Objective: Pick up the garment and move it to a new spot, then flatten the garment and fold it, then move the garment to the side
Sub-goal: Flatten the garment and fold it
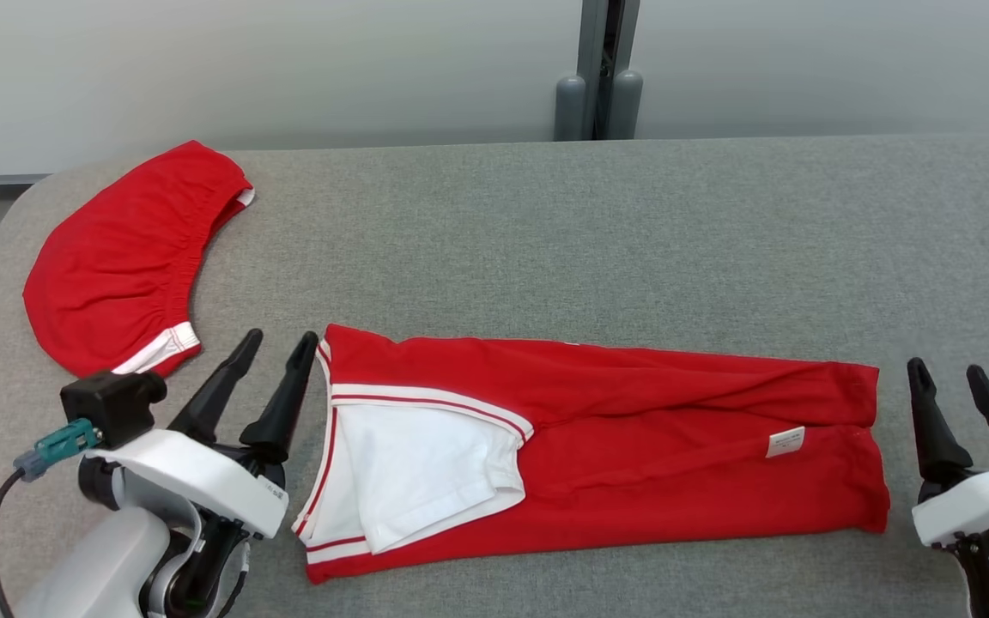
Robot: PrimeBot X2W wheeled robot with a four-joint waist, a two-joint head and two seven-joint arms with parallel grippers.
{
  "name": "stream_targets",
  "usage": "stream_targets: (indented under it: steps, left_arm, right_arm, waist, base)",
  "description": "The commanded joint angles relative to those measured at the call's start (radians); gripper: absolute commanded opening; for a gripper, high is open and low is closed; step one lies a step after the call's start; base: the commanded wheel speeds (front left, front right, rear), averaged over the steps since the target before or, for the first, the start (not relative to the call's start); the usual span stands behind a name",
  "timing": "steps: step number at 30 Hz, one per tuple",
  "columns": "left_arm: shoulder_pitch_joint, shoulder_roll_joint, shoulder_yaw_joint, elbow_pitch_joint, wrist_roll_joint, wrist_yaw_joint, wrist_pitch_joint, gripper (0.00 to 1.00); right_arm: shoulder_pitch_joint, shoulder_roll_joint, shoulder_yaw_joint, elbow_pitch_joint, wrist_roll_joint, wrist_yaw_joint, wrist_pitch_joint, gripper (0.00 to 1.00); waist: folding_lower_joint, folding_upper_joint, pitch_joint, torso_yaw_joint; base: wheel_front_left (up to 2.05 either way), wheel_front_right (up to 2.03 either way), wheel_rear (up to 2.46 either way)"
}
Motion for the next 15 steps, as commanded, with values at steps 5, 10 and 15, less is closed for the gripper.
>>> stream_targets:
  steps: [5, 10, 15]
  left_arm:
    - [0.134, -0.093, 0.223, -0.077, 0.144, 0.04, -0.003, 1.0]
    - [0.197, -0.158, 0.281, -0.109, 0.229, 0.017, -0.003, 1.0]
    - [0.217, -0.19, 0.293, -0.112, 0.266, -0.001, -0.004, 1.0]
  right_arm:
    - [0.043, 0.058, -0.041, 0.028, -0.006, 0.0, -0.001, 1.0]
    - [0.026, 0.093, -0.041, 0.102, 0.017, 0.0, -0.001, 1.0]
    - [-0.009, 0.104, -0.021, 0.176, 0.054, 0.0, 0.004, 1.0]
  waist:
    - [0.0, 0.0, -0.011, 0.0]
    - [0.0, 0.0, -0.016, 0.009]
    - [0.0, 0.0, -0.014, 0.02]
  base:
    - [0.0, 0.0, 0.0]
    - [0.0, 0.0, 0.0]
    - [0.0, 0.0, 0.0]
